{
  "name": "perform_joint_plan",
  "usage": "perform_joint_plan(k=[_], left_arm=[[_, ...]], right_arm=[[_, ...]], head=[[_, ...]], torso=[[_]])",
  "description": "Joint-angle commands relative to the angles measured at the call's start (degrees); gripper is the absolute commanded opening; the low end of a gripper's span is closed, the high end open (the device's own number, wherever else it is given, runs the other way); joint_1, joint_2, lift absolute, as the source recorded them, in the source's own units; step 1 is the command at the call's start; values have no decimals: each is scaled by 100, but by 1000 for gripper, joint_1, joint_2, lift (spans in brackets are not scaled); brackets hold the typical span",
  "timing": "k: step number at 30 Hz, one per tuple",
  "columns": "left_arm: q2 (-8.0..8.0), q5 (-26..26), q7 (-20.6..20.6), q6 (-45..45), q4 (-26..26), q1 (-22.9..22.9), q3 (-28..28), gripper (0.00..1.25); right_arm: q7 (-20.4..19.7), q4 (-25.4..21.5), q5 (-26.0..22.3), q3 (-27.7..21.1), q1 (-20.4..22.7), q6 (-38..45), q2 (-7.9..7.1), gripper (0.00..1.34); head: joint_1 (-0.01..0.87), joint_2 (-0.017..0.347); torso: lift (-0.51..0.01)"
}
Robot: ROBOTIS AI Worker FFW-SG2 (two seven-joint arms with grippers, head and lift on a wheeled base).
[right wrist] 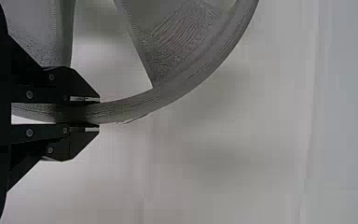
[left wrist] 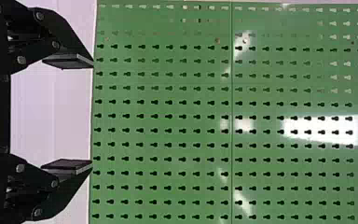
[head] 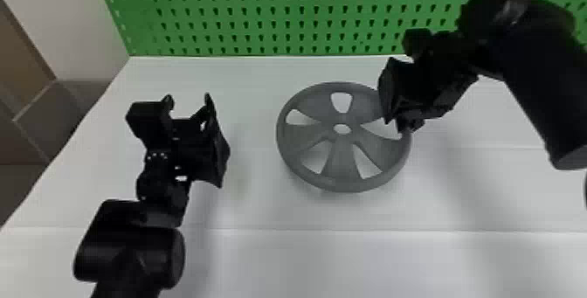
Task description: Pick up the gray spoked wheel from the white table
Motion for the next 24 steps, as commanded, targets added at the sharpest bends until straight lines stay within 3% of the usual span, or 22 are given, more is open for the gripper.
perform_joint_plan(k=[1, 10, 24], left_arm=[[2, 0, -1, 0, -17, 7, 15, 762], [2, 8, -1, 0, -43, 34, 41, 762], [2, 8, -1, 0, -43, 25, 32, 761]], right_arm=[[0, -179, 31, -169, 2, 127, 10, 72], [0, -575, 136, -284, 72, 154, -16, 72], [0, -575, 172, -310, 89, 163, -25, 72]], head=[[779, 91], [779, 91], [779, 91]], torso=[[-74], [-74], [-74]])
